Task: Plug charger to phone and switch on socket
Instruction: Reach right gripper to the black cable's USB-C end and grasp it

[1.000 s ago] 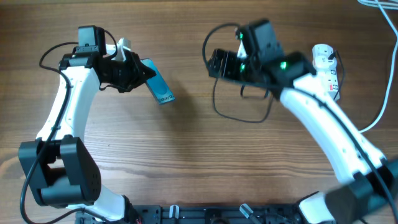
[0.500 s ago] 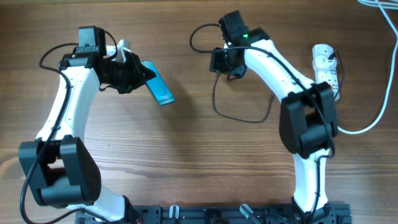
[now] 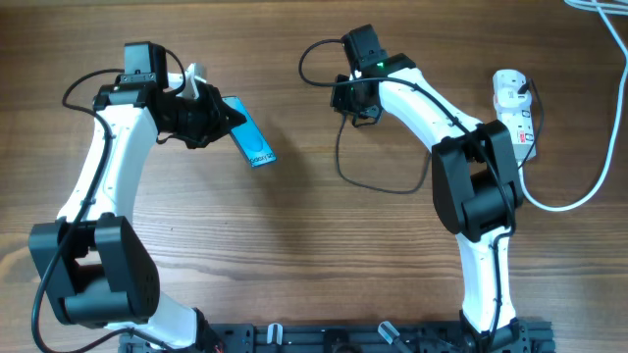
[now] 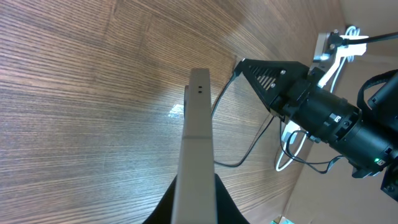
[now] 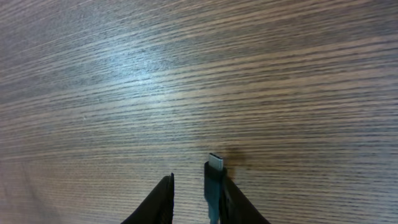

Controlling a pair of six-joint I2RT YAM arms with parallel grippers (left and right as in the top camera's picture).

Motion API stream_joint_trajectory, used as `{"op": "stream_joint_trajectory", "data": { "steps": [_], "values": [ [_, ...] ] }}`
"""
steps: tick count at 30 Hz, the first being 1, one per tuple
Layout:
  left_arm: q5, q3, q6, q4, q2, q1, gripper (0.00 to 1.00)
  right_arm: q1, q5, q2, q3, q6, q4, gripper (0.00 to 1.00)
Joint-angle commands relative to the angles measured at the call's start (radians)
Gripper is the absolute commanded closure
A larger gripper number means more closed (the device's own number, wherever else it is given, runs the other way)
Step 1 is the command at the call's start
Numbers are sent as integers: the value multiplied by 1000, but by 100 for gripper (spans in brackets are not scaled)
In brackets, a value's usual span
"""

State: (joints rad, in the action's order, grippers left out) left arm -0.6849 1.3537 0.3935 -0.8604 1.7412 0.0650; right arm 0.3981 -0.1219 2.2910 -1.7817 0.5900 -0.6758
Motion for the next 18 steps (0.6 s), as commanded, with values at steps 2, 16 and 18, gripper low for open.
{"op": "stream_joint_trajectory", "data": {
  "steps": [2, 16, 18],
  "values": [
    [-20, 6, -20, -7, -6, 5, 96, -3, 47, 26, 10, 50, -8, 67],
    [-21, 6, -20, -20, -6, 5, 96, -3, -10, 84, 10, 65, -18, 72],
    [-21, 6, -20, -20, -6, 5, 96, 2, -9, 84, 10, 63, -27, 75]
  ]
}}
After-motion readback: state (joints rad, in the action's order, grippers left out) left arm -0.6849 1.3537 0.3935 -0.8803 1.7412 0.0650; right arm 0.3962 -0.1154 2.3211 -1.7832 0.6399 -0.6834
